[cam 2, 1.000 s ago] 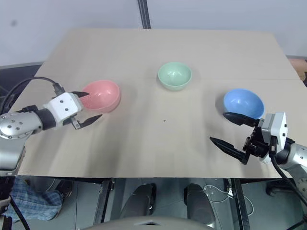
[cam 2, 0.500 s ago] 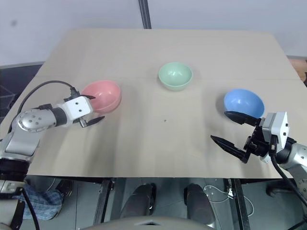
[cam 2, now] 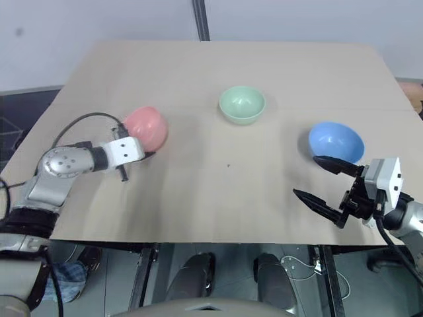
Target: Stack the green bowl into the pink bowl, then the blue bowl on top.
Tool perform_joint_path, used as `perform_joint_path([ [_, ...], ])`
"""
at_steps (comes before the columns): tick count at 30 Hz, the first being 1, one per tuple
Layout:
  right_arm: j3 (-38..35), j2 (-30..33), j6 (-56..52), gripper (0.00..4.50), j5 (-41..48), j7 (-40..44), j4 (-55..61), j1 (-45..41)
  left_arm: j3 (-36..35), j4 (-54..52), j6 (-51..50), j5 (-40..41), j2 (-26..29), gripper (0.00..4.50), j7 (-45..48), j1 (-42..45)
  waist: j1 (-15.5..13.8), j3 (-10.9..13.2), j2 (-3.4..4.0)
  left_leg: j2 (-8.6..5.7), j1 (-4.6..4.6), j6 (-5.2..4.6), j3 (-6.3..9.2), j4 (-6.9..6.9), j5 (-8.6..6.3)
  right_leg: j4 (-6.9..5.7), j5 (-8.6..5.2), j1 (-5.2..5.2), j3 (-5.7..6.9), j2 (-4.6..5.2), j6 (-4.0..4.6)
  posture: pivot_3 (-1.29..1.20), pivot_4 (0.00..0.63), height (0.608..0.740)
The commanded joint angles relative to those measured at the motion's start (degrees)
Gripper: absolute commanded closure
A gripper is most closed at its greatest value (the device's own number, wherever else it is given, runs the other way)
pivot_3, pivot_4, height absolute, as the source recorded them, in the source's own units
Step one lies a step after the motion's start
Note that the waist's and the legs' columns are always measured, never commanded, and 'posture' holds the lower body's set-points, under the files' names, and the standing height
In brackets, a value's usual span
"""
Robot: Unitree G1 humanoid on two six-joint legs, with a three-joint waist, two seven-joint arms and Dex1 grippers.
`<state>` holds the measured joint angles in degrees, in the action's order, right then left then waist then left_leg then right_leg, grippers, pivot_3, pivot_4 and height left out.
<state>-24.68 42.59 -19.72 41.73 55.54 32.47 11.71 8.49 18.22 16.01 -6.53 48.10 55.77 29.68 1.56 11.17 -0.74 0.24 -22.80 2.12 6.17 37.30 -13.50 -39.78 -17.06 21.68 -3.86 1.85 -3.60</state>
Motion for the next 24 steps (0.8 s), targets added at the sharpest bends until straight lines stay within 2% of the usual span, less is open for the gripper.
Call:
perform_joint_path([
  [1, 0.17, 0.51, 0.89, 0.00, -0.11, 0.44, -0.04, -1.11, 4.53, -4.35, 5.83, -0.14, -1.66, 4.48, 5.07, 3.75, 0.12, 0.00, -0.01, -0.01, 0.00, 0.00, -0.01, 0.01, 0.00, 0.00, 0.00, 0.00, -0.01, 0.01, 0.00, 0.00, 0.150, 0.740],
  [9, 0.52, 0.25, 1.56, 0.00, -1.37, 0.19, -0.27, -1.79, 13.57, -6.62, 16.69, -3.55, -3.71, 4.48, 11.73, 7.87, 0.86, 0.00, 0.00, 0.00, 0.04, 0.00, -0.07, -0.04, 0.00, 0.00, 0.00, 0.02, -0.08, -0.01, 0.00, 0.00, 0.150, 0.740],
  [17, 0.76, -0.69, 2.11, 0.00, -2.02, -1.21, 1.11, -0.66, 15.63, -5.04, 21.40, -3.73, -5.17, 4.48, 13.85, 10.55, 0.74, 0.00, 0.00, 0.00, 0.03, 0.00, -0.05, -0.02, 0.00, -0.01, -0.01, 0.01, -0.08, -0.02, 0.00, 0.00, 0.150, 0.740],
  [20, 0.91, -0.80, 2.30, 0.00, -2.09, -1.53, 1.30, -0.43, 14.16, -2.64, 23.76, -5.33, -8.06, 3.25, 8.37, 12.07, 0.71, 0.00, 0.00, 0.00, 0.04, 0.00, -0.05, -0.01, 0.00, -0.02, -0.01, 0.01, -0.08, -0.03, 0.00, 0.00, 0.150, 0.740],
  [24, 0.79, -0.70, 2.38, 0.00, -2.01, -1.48, 1.11, -0.42, 13.09, -1.97, 24.14, -4.16, -10.19, 1.31, 5.30, 12.82, 0.65, 0.00, 0.00, -0.01, 0.02, -0.01, -0.03, 0.02, 0.00, -0.02, -0.01, 0.00, -0.07, -0.01, -0.01, 0.00, 0.150, 0.740],
])
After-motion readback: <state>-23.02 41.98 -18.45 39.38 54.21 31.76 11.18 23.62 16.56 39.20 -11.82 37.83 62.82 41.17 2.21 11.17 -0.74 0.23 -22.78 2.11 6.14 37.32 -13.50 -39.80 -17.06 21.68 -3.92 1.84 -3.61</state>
